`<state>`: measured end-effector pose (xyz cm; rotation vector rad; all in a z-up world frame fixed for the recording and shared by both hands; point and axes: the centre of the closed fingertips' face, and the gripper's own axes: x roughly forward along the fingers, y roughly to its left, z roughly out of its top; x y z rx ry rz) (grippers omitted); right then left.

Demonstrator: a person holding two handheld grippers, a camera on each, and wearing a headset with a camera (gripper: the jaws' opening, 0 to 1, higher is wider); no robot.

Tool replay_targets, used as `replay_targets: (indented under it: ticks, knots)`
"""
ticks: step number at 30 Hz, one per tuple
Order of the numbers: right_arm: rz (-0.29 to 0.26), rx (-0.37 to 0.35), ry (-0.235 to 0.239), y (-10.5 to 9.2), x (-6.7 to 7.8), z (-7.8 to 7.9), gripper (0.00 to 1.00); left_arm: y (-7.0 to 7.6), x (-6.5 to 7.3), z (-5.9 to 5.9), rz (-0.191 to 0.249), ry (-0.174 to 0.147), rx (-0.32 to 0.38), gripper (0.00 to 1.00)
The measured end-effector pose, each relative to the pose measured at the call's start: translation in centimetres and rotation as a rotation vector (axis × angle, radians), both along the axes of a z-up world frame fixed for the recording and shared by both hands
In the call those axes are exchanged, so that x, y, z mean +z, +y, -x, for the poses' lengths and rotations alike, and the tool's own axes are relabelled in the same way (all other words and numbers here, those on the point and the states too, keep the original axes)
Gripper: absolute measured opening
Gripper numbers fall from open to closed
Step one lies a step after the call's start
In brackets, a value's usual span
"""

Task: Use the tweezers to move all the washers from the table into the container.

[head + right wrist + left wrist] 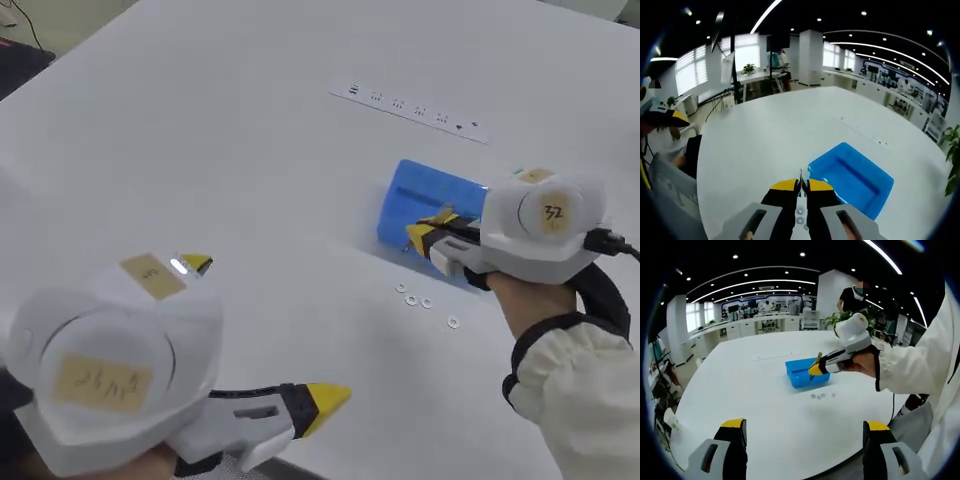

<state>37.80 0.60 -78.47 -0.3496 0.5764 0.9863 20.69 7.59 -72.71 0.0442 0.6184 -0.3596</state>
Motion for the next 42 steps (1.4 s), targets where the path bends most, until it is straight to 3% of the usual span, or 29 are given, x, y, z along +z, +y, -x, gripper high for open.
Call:
replay_targets:
  ticks: [14, 17, 42]
  knots:
    - [0.05, -0.02, 0.066, -1.3, -3.2, 0.6, 0.03, -0.3, -0.6, 0.2, -0.005, 0.021, -0.001, 0.99]
    - [0.067, -0.021, 0.06, -1.5, -3.6, 0.5, 0.03, 0.0, -1.1, 0.3, -0.011, 0.041, 0.008, 0.99]
    - [0.05, -0.056, 0.096, -1.6, -3.9, 0.5, 0.03, 0.0, -1.3, 0.6, -0.006, 0.052, 0.01, 0.99]
